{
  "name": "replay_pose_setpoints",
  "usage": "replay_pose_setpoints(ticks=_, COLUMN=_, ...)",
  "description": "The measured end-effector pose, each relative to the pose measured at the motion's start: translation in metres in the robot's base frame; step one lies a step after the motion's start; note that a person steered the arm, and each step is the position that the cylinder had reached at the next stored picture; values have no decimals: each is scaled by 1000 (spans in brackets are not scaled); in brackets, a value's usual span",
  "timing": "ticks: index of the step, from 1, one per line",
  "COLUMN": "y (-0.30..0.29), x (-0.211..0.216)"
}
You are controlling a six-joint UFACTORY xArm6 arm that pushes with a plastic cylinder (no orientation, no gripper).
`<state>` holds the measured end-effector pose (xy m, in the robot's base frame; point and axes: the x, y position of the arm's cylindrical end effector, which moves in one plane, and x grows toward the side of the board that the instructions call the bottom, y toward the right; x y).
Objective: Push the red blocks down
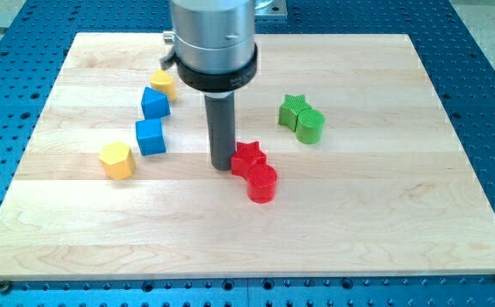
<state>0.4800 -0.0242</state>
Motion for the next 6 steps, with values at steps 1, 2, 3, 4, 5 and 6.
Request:
replay_pose_setpoints(ticks=1, y=-30, x=4)
replay_pose_setpoints(ticks=2, y=-33, x=0)
replay_pose_setpoints(ticks=3, y=11, x=-38)
replay_pose_setpoints(ticks=4, y=16, x=-21)
replay_pose_setpoints(ticks=5, y=15, x=-1)
replay_pose_setpoints(ticks=6, y=16, x=4)
